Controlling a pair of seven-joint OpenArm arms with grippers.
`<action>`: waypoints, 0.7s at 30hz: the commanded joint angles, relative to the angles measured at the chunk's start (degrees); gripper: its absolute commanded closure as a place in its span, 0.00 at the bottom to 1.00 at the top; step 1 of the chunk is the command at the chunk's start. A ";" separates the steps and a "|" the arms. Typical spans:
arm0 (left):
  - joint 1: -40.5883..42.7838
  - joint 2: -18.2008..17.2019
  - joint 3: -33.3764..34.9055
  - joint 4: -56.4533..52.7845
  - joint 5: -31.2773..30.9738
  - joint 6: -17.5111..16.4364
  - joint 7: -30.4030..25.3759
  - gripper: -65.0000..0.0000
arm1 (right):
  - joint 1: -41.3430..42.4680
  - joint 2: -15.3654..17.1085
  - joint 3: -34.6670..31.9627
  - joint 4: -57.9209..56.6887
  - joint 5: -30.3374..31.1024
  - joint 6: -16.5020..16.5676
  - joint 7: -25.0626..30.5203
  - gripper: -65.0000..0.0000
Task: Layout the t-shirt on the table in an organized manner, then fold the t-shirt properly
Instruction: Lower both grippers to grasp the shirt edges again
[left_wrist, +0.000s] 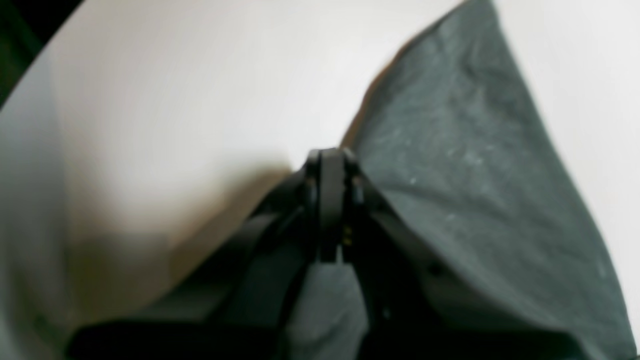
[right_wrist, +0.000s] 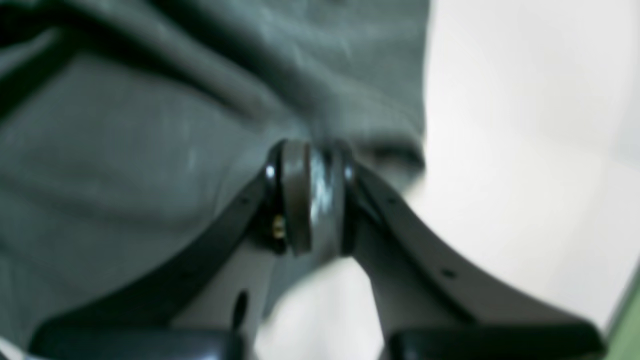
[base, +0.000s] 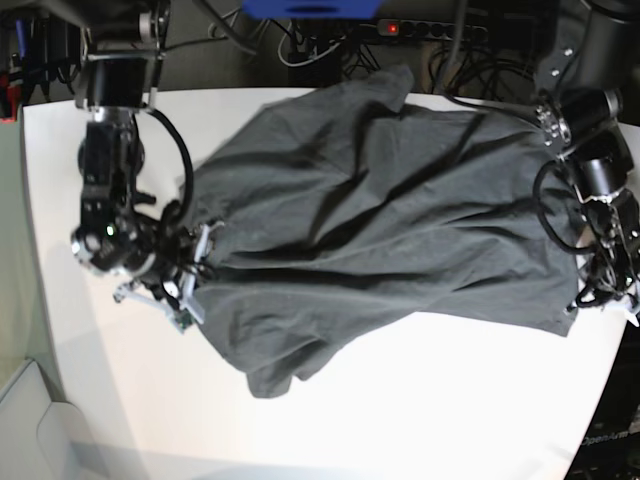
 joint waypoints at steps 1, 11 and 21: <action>-0.37 -0.78 0.03 3.39 -1.09 -0.17 0.84 1.00 | 3.91 0.40 -0.28 -2.32 0.24 -0.25 1.37 0.89; 10.79 1.07 0.03 27.48 -5.49 -0.17 12.71 1.00 | 23.96 -1.01 -4.76 -37.48 0.24 -0.25 13.42 0.89; 27.50 0.63 0.03 44.18 -5.13 -0.35 16.23 1.00 | 27.47 0.22 -4.85 -59.46 0.15 -0.25 29.68 0.89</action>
